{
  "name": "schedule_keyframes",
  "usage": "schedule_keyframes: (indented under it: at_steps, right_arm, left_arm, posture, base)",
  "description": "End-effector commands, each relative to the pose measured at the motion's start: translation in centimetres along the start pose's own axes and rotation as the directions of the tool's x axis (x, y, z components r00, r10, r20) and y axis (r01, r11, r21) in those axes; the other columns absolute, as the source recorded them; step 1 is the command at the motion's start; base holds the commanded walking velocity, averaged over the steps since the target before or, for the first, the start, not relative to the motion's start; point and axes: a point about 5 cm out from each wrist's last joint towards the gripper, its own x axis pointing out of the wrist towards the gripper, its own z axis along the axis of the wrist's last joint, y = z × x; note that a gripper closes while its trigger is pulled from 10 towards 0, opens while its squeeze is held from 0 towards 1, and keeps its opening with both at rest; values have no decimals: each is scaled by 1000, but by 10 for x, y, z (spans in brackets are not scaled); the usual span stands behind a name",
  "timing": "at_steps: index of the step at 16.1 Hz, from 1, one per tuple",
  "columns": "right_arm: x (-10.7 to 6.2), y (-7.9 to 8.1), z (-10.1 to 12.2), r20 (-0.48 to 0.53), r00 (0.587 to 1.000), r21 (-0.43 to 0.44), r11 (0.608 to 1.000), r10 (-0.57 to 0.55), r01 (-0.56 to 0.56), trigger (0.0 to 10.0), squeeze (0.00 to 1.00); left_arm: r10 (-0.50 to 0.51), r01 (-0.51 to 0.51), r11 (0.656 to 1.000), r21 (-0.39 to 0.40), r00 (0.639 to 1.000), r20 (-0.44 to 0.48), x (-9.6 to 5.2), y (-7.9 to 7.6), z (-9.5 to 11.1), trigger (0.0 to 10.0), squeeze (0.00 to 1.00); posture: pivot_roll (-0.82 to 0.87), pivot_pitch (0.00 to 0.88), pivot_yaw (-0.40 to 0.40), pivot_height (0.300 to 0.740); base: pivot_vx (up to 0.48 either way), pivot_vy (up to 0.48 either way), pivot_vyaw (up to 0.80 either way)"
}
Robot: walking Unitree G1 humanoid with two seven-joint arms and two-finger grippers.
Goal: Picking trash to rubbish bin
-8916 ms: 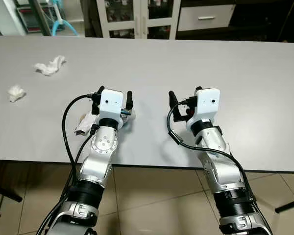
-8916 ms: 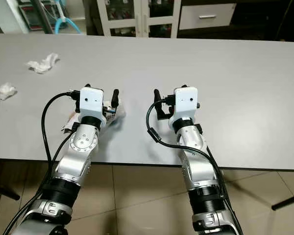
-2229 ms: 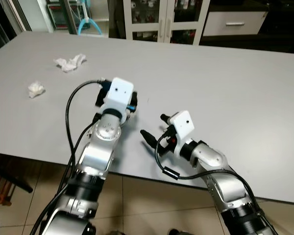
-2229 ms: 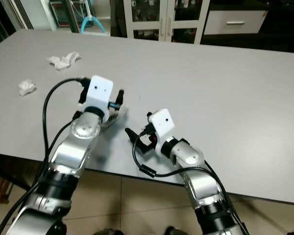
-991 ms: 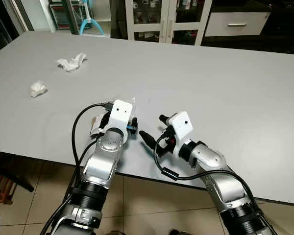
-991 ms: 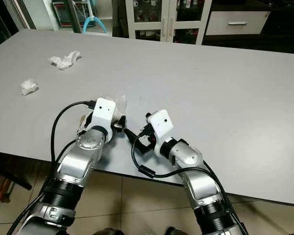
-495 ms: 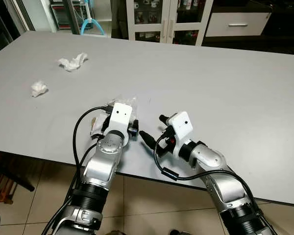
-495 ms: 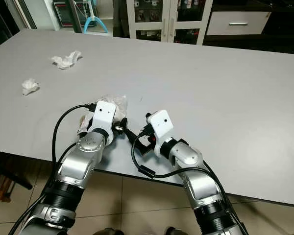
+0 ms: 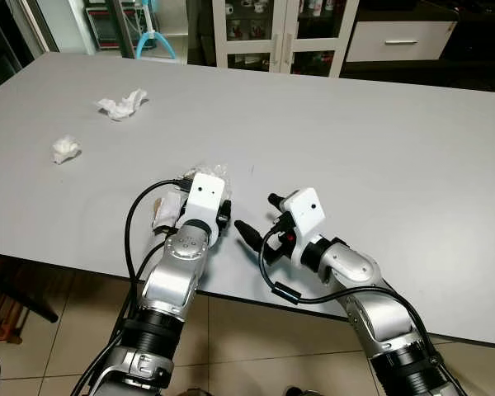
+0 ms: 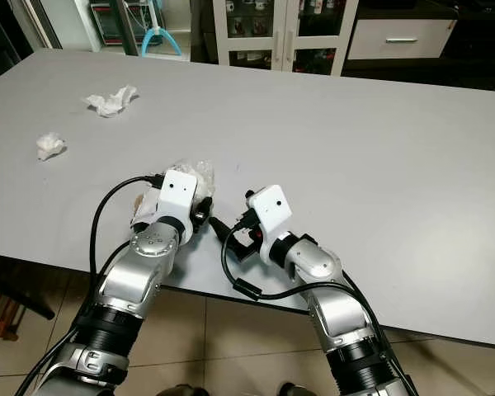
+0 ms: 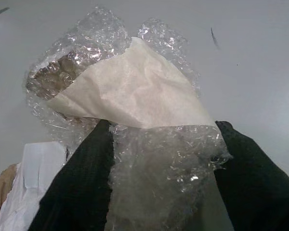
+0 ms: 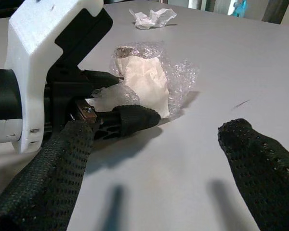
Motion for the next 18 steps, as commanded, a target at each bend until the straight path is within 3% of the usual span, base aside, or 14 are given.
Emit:
schedule_keyframes:
  at_steps: [1, 14, 15, 18]
  right_arm:
    - [2, 0, 0, -2, 1000, -17, 1000, 11, -11, 10000, 0]
    - [2, 0, 0, 1, 1000, -22, 1000, 14, -14, 10000, 0]
    - [2, 0, 0, 1, 1000, -22, 1000, 14, -14, 10000, 0]
    - [3, -1, 0, 1, 1000, -21, 1000, 9, -9, 10000, 0]
  left_arm:
    - [-26, 26, 1000, -4, 999, -42, 0, -4, -9, 0, 0]
    - [-24, 24, 1000, 4, 1000, 14, 0, -7, -3, 0, 0]
    - [-16, 16, 1000, 6, 1000, 25, 0, -6, -1, 10000, 0]
    - [35, -34, 999, -11, 980, 197, -2, 0, 25, 10000, 0]
  posture:
    - [-46, 81, 38, 740]
    - [-47, 59, 45, 740]
    - [-49, 59, 45, 740]
    - [-43, 66, 41, 740]
  base:
    - [0, 0, 0]
    - [0, 0, 0]
    - [0, 0, 0]
    - [0, 0, 0]
